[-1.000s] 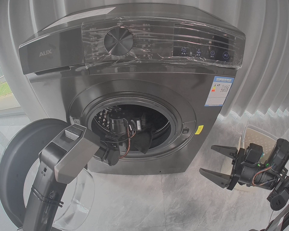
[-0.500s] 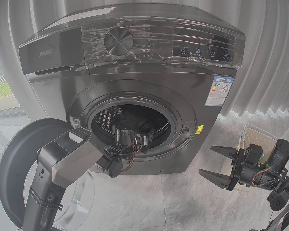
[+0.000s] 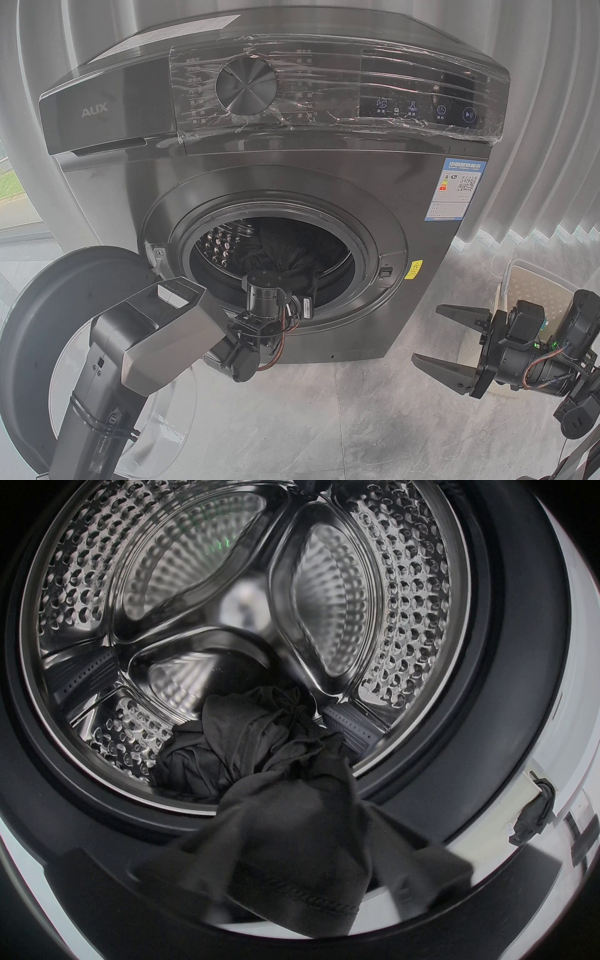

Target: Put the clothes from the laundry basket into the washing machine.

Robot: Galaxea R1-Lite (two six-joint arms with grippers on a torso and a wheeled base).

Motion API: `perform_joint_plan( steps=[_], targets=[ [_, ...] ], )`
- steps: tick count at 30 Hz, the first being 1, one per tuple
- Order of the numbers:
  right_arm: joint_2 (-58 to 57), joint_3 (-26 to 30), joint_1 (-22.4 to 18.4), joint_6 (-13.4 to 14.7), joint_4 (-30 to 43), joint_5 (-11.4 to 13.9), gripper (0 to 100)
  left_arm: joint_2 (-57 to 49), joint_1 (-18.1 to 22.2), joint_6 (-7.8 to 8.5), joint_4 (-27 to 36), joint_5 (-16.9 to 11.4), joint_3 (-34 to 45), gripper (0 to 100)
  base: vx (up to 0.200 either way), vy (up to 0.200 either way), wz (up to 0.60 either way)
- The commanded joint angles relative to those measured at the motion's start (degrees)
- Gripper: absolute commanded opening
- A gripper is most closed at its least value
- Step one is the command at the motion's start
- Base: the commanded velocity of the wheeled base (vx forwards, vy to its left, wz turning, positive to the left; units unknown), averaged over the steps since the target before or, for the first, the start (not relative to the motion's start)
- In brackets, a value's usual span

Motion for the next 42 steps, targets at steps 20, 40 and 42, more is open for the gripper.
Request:
perform_joint_plan(
  steps=[20,40,42],
  targets=[
    [0.1,0.2,0.8,0.0,0.0,0.0,100,1.4,4.9,0.57,-5.0,2.9,-14.1,0,0.0,0.0,0.0],
    [0.1,0.2,1.3,0.1,0.0,-0.1,100,2.0,4.0,1.1,-4.9,2.9,-10.6,0,0.0,0.0,0.0],
    [0.1,0.2,1.3,0.1,0.0,-0.1,100,1.2,3.1,1.1,-5.2,2.9,-7.8,0,0.0,0.0,0.0]
  ],
)
